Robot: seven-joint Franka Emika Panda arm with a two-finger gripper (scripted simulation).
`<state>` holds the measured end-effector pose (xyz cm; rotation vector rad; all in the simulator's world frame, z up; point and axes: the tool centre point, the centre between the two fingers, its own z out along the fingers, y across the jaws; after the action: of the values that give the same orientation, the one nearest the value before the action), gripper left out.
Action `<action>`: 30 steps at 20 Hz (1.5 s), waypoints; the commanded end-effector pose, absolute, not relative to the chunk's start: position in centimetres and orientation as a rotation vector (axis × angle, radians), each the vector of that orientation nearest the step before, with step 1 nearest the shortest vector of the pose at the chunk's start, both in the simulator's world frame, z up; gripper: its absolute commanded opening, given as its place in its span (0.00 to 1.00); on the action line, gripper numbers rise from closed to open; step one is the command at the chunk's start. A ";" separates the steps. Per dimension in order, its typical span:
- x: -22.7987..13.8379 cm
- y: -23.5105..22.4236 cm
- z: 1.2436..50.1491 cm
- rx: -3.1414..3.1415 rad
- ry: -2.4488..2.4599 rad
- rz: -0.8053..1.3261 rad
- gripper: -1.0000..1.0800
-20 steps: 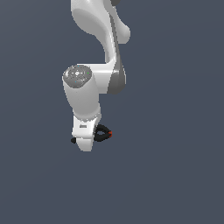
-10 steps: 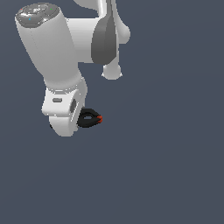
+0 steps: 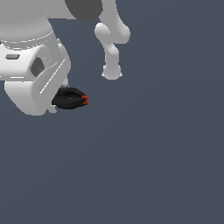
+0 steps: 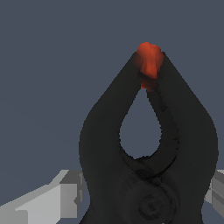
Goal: Pick up the object and move it to a goal position.
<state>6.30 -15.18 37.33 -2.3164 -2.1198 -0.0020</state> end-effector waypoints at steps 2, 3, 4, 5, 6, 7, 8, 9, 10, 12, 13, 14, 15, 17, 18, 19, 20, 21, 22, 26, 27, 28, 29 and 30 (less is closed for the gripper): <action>6.3 -16.1 40.0 -2.317 -2.120 -0.002 0.00; 6.4 -16.3 40.6 -2.317 -2.120 -0.002 0.00; 6.4 -16.5 41.2 -2.318 -2.119 -0.002 0.00; 6.4 -16.7 41.8 -2.318 -2.119 -0.002 0.00; 6.4 -16.9 42.3 -2.318 -2.119 -0.002 0.00; 6.5 -17.0 42.8 -2.318 -2.119 -0.002 0.00; 6.5 -17.2 43.3 -2.318 -2.119 -0.002 0.00; 6.5 -17.4 43.8 -2.318 -2.119 -0.002 0.00; 6.5 -17.5 44.2 -2.318 -2.119 -0.002 0.00; 6.6 -17.8 45.0 -2.319 -2.118 -0.001 0.00; 6.6 -18.0 45.3 -2.319 -2.118 -0.001 0.00; 6.6 -18.1 45.7 -2.319 -2.118 -0.001 0.00; 6.6 -18.2 46.0 -2.319 -2.118 -0.001 0.00; 6.7 -18.4 46.5 -2.320 -2.118 -0.001 0.00; 6.7 -18.5 46.8 -2.320 -2.118 -0.001 0.00; 6.7 -18.5 47.0 -2.320 -2.118 -0.001 0.00; 6.7 -18.6 47.1 -2.320 -2.118 -0.001 0.00; 6.8 -18.6 47.3 -2.320 -2.118 -0.001 0.00; 6.8 -18.7 47.4 -2.320 -2.118 0.000 0.00; 6.8 -18.8 47.8 -2.320 -2.118 0.000 0.00; 6.8 -18.8 47.8 -2.320 -2.118 0.000 0.00; 6.8 -18.9 47.9 -2.320 -2.118 0.000 0.00; 6.8 -18.9 47.9 -2.320 -2.118 0.000 0.00; 6.8 -18.9 47.9 -2.320 -2.118 0.000 0.00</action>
<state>6.85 -18.87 47.73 -2.3185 -2.1166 0.0019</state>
